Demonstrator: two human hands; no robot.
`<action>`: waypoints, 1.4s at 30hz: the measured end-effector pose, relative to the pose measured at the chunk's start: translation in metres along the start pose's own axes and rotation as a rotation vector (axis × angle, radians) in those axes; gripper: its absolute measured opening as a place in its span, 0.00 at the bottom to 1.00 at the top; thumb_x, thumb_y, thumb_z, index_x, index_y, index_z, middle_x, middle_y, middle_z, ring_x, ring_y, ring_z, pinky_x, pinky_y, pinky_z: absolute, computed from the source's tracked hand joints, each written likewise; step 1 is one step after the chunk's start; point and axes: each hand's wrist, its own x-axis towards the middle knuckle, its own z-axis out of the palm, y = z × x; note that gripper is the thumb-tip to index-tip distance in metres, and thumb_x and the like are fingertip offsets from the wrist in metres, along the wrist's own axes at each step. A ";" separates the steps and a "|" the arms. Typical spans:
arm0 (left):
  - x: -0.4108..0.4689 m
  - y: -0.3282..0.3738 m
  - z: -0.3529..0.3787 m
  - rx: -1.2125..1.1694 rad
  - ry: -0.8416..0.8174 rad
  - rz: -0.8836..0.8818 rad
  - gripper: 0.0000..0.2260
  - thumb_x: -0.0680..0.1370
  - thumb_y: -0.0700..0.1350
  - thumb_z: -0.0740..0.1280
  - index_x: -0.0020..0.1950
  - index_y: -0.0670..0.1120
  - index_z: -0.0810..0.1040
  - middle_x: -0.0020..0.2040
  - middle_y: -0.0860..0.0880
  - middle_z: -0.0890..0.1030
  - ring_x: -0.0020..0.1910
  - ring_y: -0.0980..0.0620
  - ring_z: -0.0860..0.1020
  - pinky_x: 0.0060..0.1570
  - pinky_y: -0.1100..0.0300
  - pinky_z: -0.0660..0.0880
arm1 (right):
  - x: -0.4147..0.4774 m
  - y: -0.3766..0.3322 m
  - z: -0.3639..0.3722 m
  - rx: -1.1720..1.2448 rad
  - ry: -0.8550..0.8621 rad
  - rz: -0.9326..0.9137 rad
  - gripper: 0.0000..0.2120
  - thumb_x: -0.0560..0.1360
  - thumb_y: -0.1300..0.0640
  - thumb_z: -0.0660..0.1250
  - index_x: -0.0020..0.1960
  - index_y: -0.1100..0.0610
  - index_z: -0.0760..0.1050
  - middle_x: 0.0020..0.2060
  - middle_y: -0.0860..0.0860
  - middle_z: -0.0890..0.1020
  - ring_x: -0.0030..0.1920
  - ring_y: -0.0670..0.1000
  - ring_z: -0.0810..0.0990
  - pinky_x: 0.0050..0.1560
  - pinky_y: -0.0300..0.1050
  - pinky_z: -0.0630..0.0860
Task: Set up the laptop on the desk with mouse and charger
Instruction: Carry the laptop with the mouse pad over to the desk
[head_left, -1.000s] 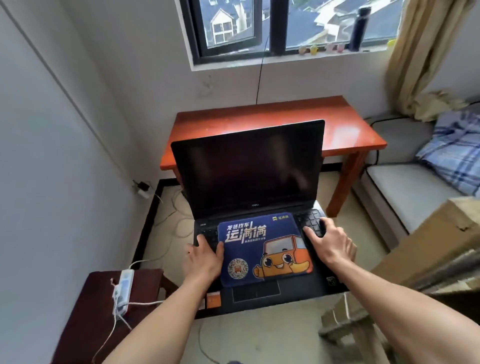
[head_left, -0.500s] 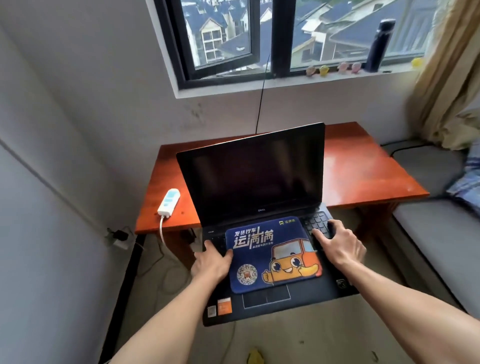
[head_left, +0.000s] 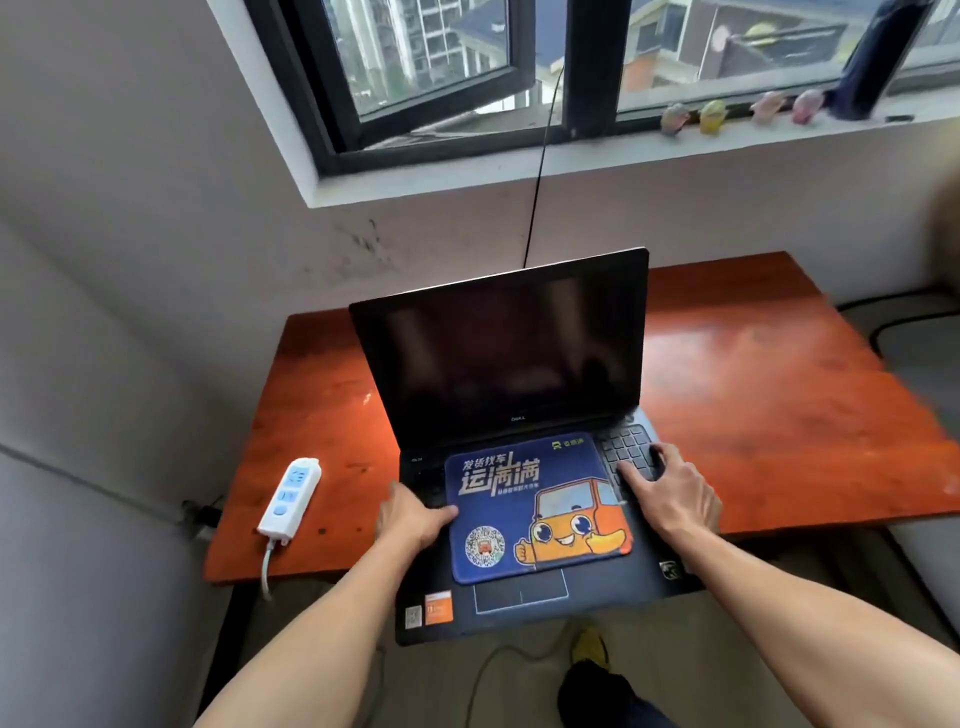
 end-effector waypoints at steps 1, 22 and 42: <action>0.012 0.012 0.000 -0.019 -0.005 -0.041 0.36 0.67 0.55 0.77 0.66 0.41 0.65 0.64 0.40 0.74 0.59 0.41 0.76 0.58 0.51 0.73 | 0.017 -0.004 0.005 0.004 -0.014 0.007 0.30 0.69 0.30 0.64 0.65 0.46 0.70 0.50 0.57 0.83 0.49 0.60 0.82 0.42 0.48 0.71; 0.173 0.077 0.000 -0.115 -0.038 -0.231 0.25 0.66 0.48 0.79 0.57 0.42 0.73 0.57 0.41 0.80 0.52 0.43 0.78 0.47 0.54 0.73 | 0.141 -0.065 0.085 0.002 -0.094 0.131 0.40 0.67 0.28 0.64 0.71 0.51 0.66 0.58 0.55 0.80 0.56 0.61 0.80 0.51 0.53 0.74; 0.196 0.074 0.009 0.109 0.006 -0.145 0.23 0.75 0.50 0.68 0.65 0.39 0.70 0.66 0.38 0.66 0.66 0.37 0.66 0.61 0.46 0.69 | 0.133 -0.098 0.076 -0.219 -0.270 0.292 0.32 0.76 0.35 0.58 0.64 0.62 0.69 0.61 0.62 0.74 0.63 0.63 0.71 0.57 0.55 0.70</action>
